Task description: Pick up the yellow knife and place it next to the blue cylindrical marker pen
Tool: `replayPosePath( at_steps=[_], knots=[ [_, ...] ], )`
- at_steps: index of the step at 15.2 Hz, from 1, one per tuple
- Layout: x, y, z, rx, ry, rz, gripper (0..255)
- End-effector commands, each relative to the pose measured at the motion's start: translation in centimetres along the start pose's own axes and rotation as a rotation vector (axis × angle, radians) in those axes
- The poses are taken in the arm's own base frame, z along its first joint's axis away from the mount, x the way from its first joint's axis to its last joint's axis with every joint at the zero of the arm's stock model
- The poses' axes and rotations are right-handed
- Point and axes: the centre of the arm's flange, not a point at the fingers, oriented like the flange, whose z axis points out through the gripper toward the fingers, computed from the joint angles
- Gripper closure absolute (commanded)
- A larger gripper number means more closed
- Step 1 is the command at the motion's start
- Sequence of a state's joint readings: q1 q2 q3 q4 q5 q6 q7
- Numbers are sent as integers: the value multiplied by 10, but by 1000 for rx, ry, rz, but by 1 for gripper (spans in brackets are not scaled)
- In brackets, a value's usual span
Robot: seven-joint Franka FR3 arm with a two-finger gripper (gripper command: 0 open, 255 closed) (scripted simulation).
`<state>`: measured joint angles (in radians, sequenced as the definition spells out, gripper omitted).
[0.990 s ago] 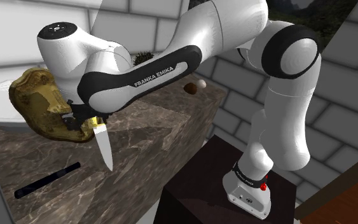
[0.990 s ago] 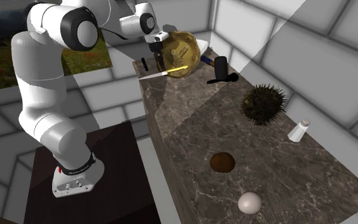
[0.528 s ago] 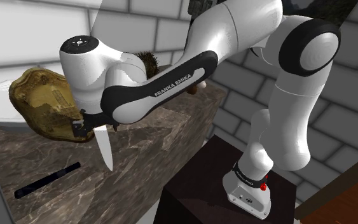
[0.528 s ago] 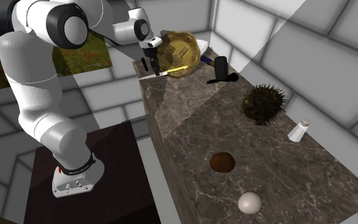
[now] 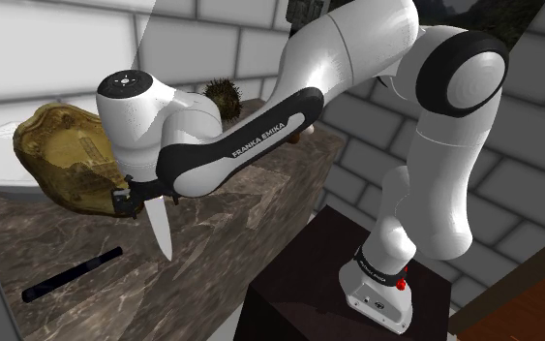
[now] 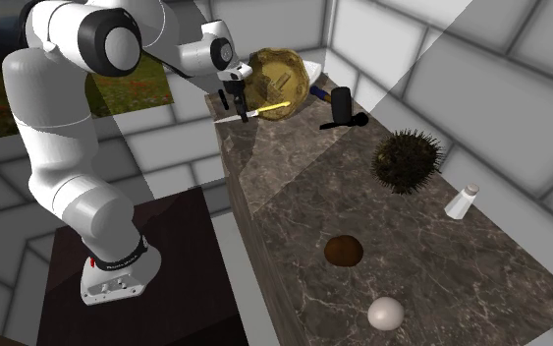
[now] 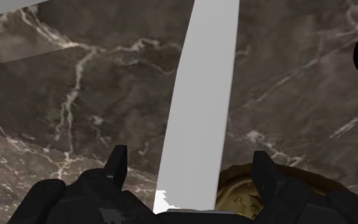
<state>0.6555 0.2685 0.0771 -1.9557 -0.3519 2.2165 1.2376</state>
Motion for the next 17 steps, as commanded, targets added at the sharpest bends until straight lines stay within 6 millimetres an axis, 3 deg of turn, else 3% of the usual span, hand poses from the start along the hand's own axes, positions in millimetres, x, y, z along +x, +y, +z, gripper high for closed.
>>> replayPosePath(
  at_steps=[1, 3, 4, 13, 17],
  knots=[
    [0, 0, 0, 0, 0, 0, 0],
    [0, 0, 0, 0, 0, 0, 0],
    [0, 0, 0, 0, 0, 0, 255],
    [0, 0, 0, 0, 0, 0, 255],
    [5, 2, -20, 0, 0, 0, 255]
  ],
)
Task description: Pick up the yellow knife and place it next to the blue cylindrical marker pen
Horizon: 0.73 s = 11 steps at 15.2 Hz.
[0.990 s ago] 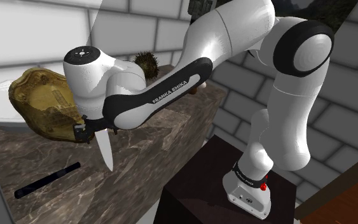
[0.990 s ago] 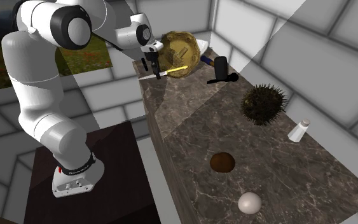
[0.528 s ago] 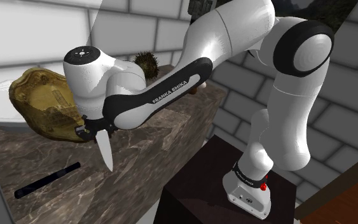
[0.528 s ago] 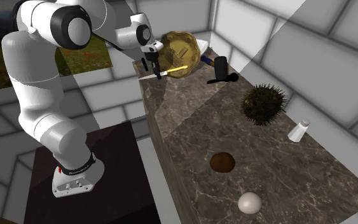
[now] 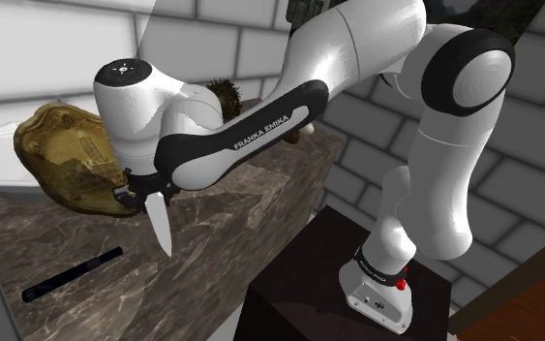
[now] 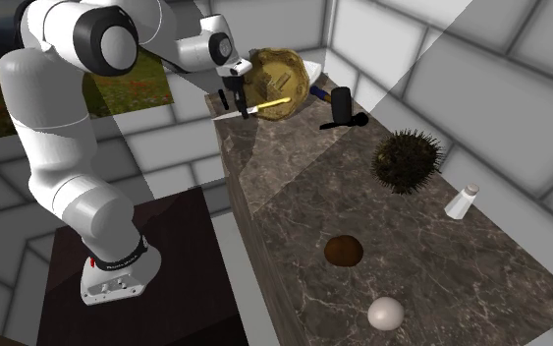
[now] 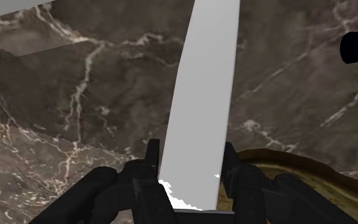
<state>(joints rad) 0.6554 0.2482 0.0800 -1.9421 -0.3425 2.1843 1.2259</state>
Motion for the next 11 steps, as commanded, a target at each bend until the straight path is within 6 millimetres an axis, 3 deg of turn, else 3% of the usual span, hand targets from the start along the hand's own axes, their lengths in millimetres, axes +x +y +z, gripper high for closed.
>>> replayPosePath(
  at_steps=[1, 11],
  knots=[
    [3, 1, -10, 0, 0, 0, 255],
    [15, 7, -61, 0, 0, 0, 255]
  ],
)
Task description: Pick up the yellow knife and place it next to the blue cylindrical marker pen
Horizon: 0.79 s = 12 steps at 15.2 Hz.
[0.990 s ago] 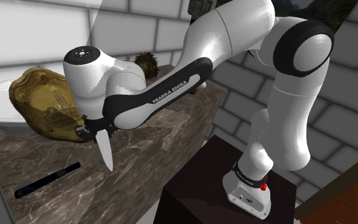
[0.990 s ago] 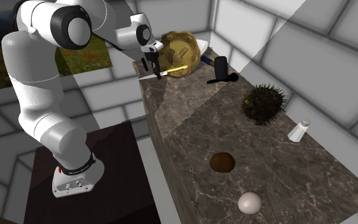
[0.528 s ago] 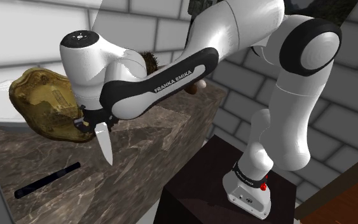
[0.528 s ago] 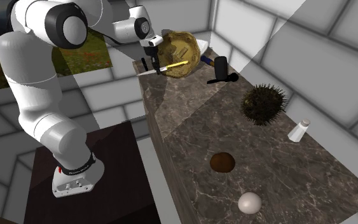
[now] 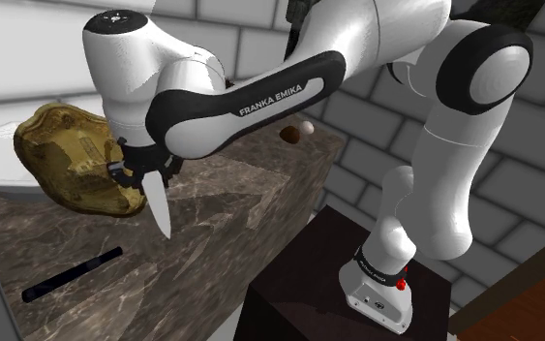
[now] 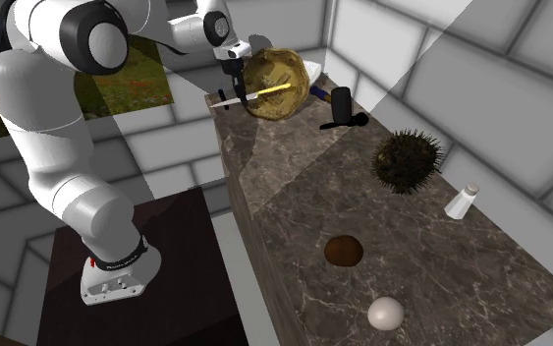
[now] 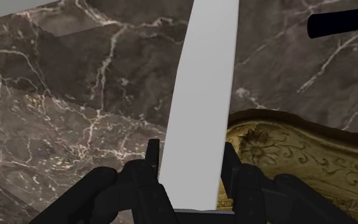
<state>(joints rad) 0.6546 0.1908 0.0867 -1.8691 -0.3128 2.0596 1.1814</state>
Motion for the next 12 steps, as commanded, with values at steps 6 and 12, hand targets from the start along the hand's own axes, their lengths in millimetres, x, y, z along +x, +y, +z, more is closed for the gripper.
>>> replayPosePath(
  at_steps=[6, 12],
  knots=[
    [8, 5, -36, 0, 0, 0, 255],
    [15, 9, -67, 0, 0, 0, 255]
  ],
)
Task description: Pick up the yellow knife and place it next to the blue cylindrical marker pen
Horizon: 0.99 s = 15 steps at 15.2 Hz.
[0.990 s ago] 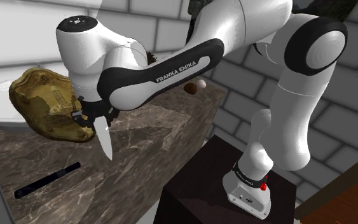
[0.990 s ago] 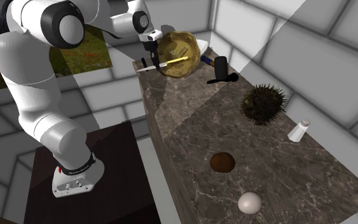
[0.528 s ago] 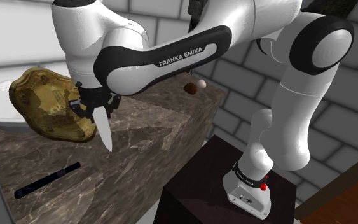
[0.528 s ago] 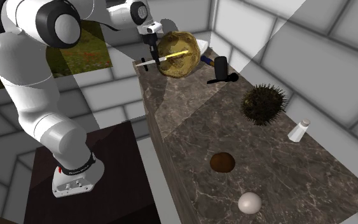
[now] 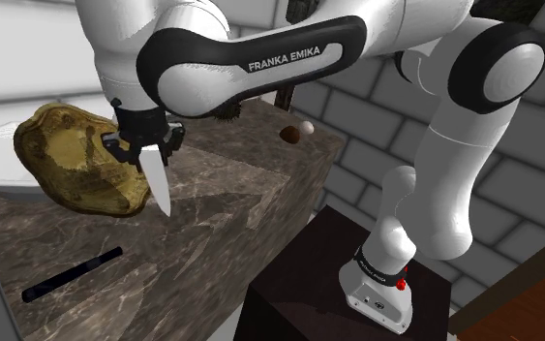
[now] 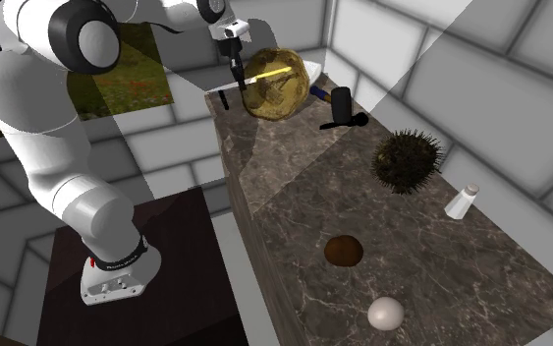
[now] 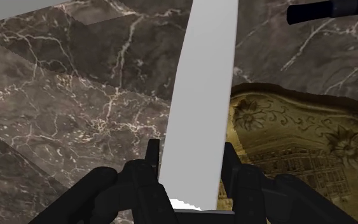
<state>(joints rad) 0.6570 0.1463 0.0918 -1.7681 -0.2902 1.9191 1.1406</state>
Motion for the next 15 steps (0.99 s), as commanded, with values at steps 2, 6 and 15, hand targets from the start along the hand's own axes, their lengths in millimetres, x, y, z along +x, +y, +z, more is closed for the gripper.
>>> replayPosePath(
  at_steps=[2, 6, 15],
  knots=[
    [0, 14, -9, 0, 0, 0, 255],
    [-9, 66, -9, 0, 0, 0, 255],
    [-21, 74, 32, 0, 0, 0, 255]
  ],
)
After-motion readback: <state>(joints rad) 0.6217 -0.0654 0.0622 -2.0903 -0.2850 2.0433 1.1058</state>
